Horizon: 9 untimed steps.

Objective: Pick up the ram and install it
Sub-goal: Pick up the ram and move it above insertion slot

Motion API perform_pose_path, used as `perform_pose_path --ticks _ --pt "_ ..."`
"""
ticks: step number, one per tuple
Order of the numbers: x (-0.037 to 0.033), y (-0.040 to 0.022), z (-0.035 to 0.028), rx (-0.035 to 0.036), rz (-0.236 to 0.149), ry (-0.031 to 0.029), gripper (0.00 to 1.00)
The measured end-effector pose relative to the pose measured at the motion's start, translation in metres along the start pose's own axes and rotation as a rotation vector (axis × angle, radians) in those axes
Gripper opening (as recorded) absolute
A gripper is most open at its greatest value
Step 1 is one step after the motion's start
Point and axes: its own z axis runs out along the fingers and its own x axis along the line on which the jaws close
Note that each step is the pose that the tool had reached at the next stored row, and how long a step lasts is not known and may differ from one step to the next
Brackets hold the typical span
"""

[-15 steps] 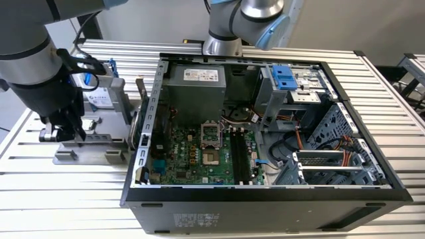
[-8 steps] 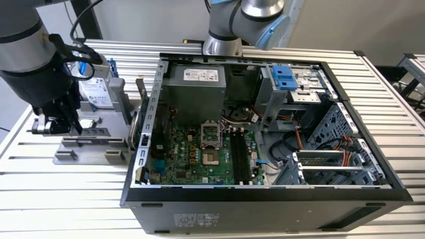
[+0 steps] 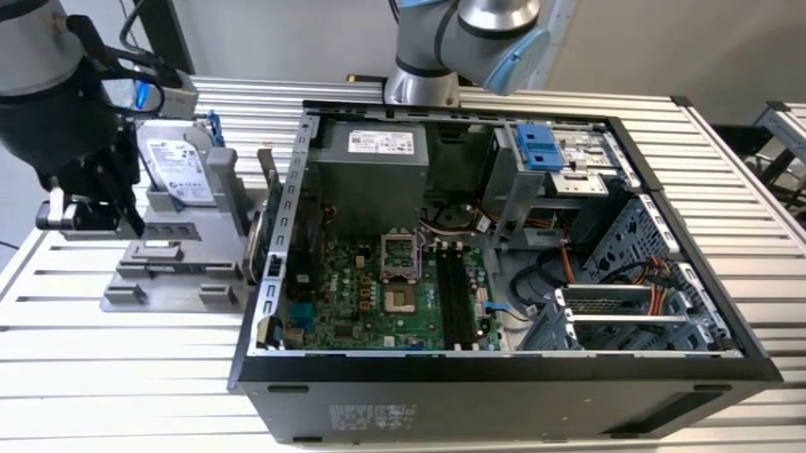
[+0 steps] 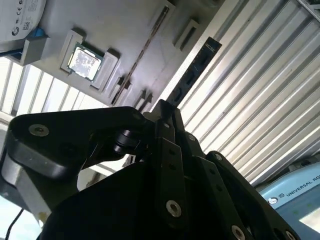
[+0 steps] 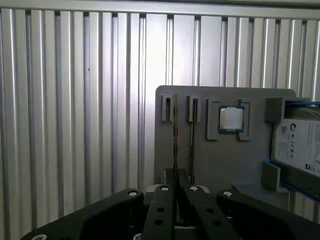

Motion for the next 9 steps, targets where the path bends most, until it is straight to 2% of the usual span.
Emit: perform_pose_path --ticks 5,9 --pt "-0.0008 0.0007 -0.0223 0.0000 0.000 -0.0001 0.00" --pt "-0.0014 0.0011 -0.0369 0.0000 0.000 0.0000 0.00"
